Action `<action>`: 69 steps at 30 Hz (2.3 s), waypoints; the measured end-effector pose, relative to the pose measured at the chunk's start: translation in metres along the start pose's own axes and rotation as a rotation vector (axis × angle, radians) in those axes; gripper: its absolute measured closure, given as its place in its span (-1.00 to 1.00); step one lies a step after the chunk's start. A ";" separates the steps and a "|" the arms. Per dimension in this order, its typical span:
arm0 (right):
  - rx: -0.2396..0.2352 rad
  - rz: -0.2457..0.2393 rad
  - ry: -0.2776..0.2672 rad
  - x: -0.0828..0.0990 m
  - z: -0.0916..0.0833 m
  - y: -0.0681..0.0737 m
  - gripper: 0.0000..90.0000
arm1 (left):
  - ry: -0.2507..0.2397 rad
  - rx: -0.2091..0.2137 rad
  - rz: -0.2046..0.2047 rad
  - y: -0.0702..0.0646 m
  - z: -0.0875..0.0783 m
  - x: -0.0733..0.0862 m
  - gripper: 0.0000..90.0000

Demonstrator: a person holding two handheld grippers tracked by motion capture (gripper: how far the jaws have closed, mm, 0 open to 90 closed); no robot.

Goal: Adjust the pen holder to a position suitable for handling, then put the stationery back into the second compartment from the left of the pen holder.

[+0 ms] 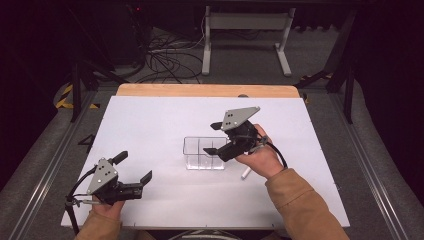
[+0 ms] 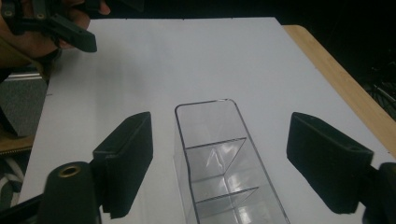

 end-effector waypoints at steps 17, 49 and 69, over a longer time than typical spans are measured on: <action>0.128 0.096 -0.152 0.017 -0.049 -0.003 -0.91 | -0.001 0.001 -0.010 -0.001 -0.003 -0.003 -0.98; 0.379 0.351 -0.238 0.172 -0.101 0.009 -1.00 | 0.020 0.095 -0.001 -0.023 0.006 -0.039 -0.99; 0.377 0.415 -0.183 0.207 -0.092 0.014 -0.95 | 0.037 0.189 0.061 -0.061 0.025 -0.071 -0.97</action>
Point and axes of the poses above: each handheld gripper's, and its own axes: z roughly forward along the jaws, x roughly out of its underside, y roughly to its left, the point moved 7 cm from there along z, roughly forward along the jaws, and after that the axes turned 1 degree about -x, right-handed, at the moved point
